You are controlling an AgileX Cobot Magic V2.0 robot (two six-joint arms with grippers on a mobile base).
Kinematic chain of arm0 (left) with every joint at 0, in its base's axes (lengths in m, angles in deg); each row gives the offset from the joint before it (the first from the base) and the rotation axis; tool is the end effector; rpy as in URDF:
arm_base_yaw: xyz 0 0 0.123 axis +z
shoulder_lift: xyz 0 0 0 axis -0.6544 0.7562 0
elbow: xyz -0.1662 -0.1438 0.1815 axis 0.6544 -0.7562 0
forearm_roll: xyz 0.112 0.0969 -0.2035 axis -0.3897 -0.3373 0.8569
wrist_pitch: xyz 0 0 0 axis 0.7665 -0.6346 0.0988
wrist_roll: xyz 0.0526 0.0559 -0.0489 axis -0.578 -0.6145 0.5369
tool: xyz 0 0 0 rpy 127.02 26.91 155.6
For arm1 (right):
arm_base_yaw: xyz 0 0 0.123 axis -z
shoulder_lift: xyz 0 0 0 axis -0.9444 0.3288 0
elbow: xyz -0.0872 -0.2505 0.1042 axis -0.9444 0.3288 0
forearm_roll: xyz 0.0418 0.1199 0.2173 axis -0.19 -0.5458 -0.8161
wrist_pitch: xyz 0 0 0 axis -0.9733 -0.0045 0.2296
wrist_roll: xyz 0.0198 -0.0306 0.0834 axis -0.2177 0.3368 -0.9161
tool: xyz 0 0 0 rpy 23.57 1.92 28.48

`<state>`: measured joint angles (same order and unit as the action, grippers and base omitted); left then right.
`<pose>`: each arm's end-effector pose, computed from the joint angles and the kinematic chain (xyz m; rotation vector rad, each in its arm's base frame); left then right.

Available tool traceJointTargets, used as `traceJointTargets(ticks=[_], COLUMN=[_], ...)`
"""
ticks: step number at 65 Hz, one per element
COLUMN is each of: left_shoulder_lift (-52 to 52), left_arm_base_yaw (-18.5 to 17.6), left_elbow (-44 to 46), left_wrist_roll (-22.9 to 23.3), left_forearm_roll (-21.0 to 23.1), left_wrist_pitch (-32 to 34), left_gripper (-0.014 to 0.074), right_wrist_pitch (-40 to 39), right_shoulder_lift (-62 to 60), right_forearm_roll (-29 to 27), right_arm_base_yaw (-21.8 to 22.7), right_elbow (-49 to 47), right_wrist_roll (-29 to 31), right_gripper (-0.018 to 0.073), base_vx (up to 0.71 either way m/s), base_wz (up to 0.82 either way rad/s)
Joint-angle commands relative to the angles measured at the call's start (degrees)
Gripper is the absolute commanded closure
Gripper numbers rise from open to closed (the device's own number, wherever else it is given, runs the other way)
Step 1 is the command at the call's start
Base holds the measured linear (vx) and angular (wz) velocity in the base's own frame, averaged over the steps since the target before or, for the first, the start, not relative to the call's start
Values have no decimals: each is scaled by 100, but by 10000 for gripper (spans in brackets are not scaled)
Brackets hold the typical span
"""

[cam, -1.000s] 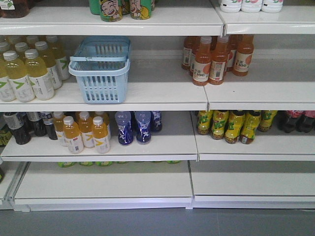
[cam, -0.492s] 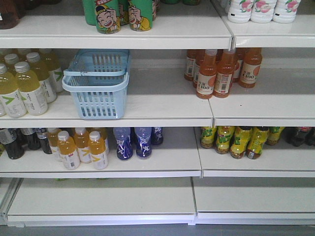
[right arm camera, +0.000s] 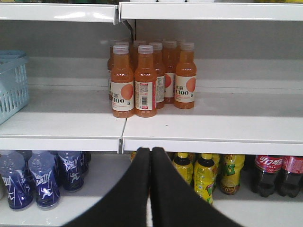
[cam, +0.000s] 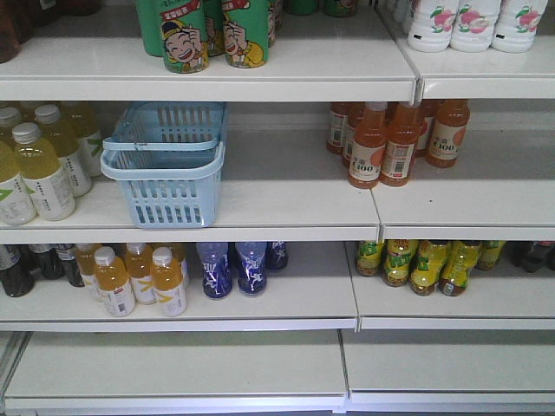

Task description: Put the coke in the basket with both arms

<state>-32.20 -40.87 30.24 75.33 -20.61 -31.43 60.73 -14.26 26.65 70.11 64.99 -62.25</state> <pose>0.0572 0.0012 0.1948 -0.0317 1.5898 -0.0100 0.0567 -0.0001 0.1915 -0.0157 1.6403 -0.0082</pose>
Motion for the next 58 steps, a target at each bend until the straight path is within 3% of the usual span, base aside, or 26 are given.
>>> traceJointTargets(ticks=[1,58], left_shoulder_lift=[-111,-111], left_arm_base_yaw=[-12,-12], left_elbow=[8,8], left_wrist_roll=[-4,-4], left_forearm_roll=[17,17], left_wrist_pitch=[392,392], left_gripper=[604,604], right_wrist_pitch=[-412,-412], right_shoulder_lift=[-103,-103], right_forearm_roll=[18,18], right_arm_base_yaw=[1,1], right_elbow=[62,62], right_wrist_roll=[30,30], right_gripper=[569,569], base_vx=[7,2], base_wz=[-1,0])
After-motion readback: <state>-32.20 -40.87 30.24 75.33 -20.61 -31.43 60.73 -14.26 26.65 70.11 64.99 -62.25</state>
